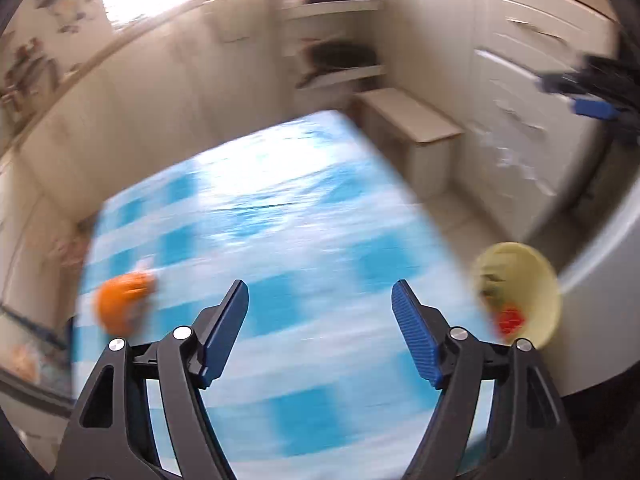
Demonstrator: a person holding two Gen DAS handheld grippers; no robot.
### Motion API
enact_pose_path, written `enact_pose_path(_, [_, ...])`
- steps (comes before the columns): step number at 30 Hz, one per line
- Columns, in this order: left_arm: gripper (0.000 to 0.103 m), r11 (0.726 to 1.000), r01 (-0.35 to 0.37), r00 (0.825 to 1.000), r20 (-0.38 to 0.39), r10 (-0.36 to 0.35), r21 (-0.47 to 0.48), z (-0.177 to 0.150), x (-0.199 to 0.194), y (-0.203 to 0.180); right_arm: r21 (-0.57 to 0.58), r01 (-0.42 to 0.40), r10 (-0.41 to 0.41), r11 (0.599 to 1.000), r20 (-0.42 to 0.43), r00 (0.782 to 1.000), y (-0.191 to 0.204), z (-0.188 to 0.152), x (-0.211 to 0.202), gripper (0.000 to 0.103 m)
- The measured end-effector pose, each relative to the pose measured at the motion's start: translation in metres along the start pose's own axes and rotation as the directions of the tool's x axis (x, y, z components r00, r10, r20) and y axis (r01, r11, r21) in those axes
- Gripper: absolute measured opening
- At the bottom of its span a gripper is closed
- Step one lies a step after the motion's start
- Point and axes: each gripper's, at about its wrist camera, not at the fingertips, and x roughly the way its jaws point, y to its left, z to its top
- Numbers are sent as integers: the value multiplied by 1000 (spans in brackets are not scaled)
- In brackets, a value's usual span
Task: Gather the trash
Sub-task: 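Move the left tool to the whole orange and grasp it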
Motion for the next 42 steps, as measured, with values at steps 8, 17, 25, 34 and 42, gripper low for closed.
enact_pose_path(8, [77, 974, -217, 966, -158, 204, -66, -19, 54, 152, -49, -73, 69, 996, -84, 994, 61, -10, 28, 78])
enact_pose_path(17, [78, 945, -253, 948, -142, 285, 206, -32, 89, 139, -172, -115, 93, 978, -129, 987, 139, -22, 55, 78])
enact_pose_path(25, [70, 978, -186, 962, -182, 202, 99, -32, 102, 172, -242, -136, 99, 961, -161, 982, 179, -28, 72, 78])
enact_pose_path(34, [39, 986, -91, 987, -146, 70, -139, -27, 82, 223, -275, -166, 114, 947, -196, 974, 215, -35, 89, 78])
enact_pose_path(42, [32, 885, 23, 985, -140, -99, -464, -46, 71, 284, -341, -264, 154, 902, -319, 935, 277, -67, 121, 78])
